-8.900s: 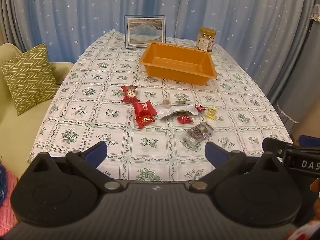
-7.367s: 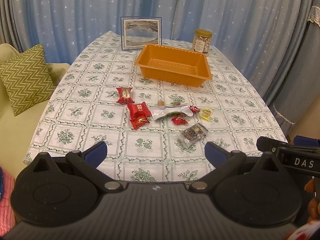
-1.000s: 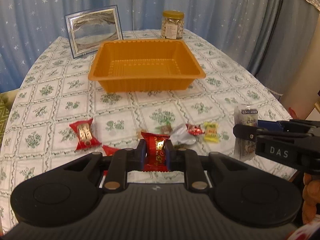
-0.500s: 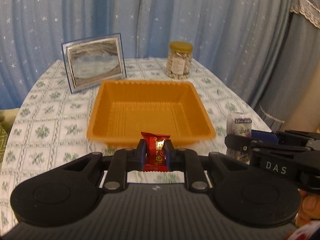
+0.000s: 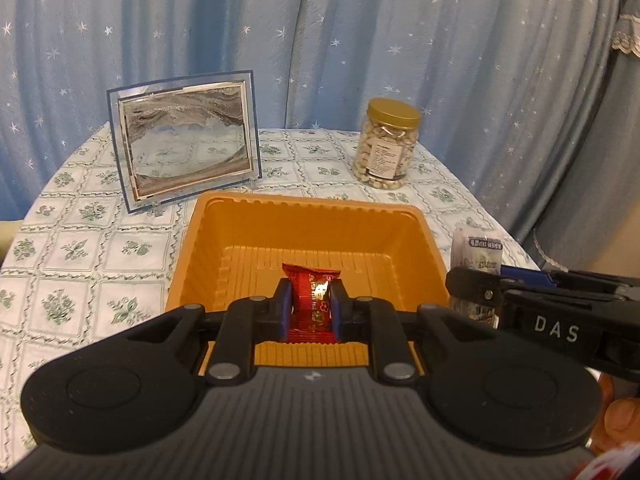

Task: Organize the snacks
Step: 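Carry the red candy in the left gripper and nut packet in the right gripper over the orange tray, then open the left gripper to drop the candy while the right gripper releases the packet into the tray, then move both grippers back from the tray toward the remaining snacks, then grasp the red double-happiness candy with the left gripper while the right gripper grasps the yellow candy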

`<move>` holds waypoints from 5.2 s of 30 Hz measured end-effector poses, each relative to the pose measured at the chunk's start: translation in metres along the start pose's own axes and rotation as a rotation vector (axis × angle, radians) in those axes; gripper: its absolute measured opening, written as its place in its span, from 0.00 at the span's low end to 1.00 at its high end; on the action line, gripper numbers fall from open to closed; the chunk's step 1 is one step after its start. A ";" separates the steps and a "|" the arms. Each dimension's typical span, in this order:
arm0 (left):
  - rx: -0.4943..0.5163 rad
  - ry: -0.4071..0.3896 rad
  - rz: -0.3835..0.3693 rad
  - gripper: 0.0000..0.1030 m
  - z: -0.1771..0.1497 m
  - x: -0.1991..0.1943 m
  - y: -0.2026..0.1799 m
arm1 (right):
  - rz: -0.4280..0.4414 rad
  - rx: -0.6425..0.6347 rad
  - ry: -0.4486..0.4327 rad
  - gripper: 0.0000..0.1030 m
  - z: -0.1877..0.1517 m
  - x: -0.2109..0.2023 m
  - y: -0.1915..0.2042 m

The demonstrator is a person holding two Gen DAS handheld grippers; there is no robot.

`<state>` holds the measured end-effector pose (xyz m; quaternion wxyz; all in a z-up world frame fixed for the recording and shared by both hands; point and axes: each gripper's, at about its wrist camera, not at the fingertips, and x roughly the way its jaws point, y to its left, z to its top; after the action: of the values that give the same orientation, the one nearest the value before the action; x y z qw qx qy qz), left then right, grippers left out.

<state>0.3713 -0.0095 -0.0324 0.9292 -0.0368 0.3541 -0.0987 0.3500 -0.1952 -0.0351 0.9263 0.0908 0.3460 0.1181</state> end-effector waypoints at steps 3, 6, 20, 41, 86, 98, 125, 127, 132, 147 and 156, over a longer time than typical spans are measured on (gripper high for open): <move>-0.022 0.006 -0.006 0.17 0.005 0.014 0.006 | -0.002 0.006 0.017 0.36 0.006 0.015 -0.003; -0.035 0.011 -0.015 0.17 0.008 0.025 0.010 | -0.007 0.007 0.031 0.37 0.007 0.026 -0.005; -0.067 0.027 0.016 0.38 -0.001 0.040 0.021 | -0.012 0.026 0.077 0.37 -0.004 0.045 -0.015; -0.091 -0.025 0.077 0.61 -0.038 -0.032 0.029 | 0.038 0.109 -0.030 0.59 0.000 0.010 -0.021; -0.098 0.001 0.156 0.77 -0.187 -0.222 -0.005 | -0.048 0.073 0.037 0.60 -0.164 -0.205 0.021; -0.072 0.024 0.160 0.77 -0.187 -0.204 -0.003 | -0.058 0.087 0.042 0.60 -0.163 -0.195 0.014; 0.150 0.125 0.158 0.66 -0.192 -0.102 0.011 | -0.095 0.111 0.140 0.59 -0.171 -0.111 -0.008; 0.179 0.140 0.153 0.62 -0.192 -0.092 0.011 | -0.099 0.112 0.146 0.59 -0.172 -0.105 -0.009; 0.238 0.173 0.151 0.53 -0.194 -0.071 0.013 | -0.106 0.114 0.159 0.57 -0.173 -0.092 -0.012; 0.158 0.168 0.150 0.23 -0.192 -0.065 0.023 | -0.112 0.087 0.174 0.44 -0.169 -0.055 -0.007; 0.087 0.135 0.142 0.23 -0.188 -0.080 0.023 | -0.145 0.062 0.179 0.36 -0.168 -0.032 -0.002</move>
<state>0.1908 0.0303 -0.1240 0.9086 0.0352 0.4132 -0.0502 0.2156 -0.1914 -0.1412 0.8946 0.0832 0.4365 0.0475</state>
